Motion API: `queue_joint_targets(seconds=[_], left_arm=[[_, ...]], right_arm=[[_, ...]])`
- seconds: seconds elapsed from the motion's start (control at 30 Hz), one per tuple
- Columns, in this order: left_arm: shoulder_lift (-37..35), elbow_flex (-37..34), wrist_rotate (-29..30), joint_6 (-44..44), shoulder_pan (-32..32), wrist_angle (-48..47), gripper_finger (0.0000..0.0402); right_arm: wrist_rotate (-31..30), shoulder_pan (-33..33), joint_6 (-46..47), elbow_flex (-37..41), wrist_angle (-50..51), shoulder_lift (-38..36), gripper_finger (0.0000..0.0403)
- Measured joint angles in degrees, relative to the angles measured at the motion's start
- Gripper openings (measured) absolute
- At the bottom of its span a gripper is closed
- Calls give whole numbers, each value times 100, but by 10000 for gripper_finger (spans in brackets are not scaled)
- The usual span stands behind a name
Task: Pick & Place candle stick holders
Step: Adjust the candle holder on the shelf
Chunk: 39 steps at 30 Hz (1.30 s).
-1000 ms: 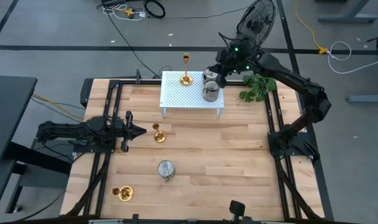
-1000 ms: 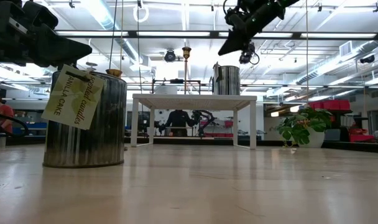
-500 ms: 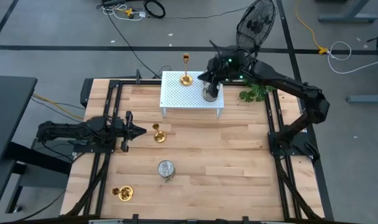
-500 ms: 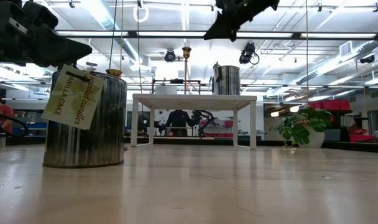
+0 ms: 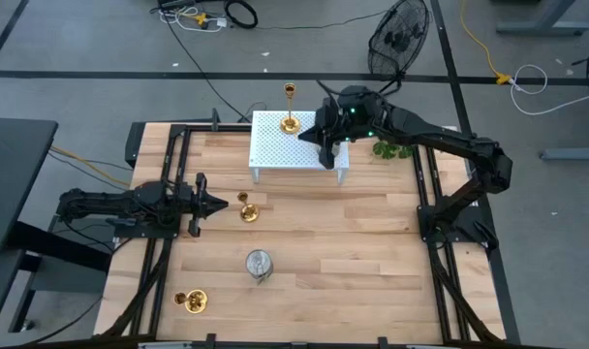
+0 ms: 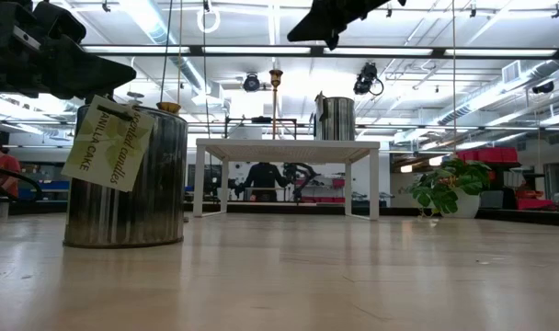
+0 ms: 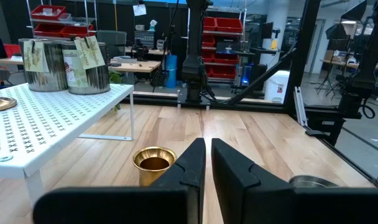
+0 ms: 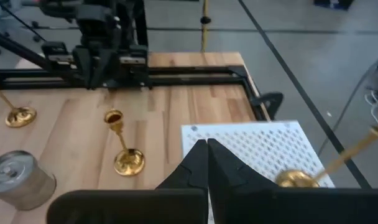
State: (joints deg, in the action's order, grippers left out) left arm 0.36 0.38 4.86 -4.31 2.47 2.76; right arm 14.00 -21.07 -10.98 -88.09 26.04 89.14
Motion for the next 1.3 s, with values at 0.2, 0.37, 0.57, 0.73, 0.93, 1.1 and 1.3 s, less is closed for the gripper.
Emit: queue_joint_targets(seconds=[0.2,0.37,0.57,0.73,0.93,1.1,1.3], left_arm=[[0,-1,1,-1,1,-1,32],[0,-2,0,-1,1,1,32],[0,0,0,1,0,0,32],[0,0,0,-1,1,1,32],[0,-1,0,0,0,-1,32],[0,0,2,-1,-1,-1,32],[0,-1,0,0,-1,-1,32]], right_arm=[[0,364,0,446,-739,2,0],[0,629,2,930,-1310,11,0],[-1,862,313,1459,-1636,10,0],[0,1087,306,1977,-1711,-171,0],[0,1331,304,2763,-2016,-734,0],[-2,1517,303,3651,-2644,-1428,0],[-1,1676,304,4784,-3409,-2258,0]])
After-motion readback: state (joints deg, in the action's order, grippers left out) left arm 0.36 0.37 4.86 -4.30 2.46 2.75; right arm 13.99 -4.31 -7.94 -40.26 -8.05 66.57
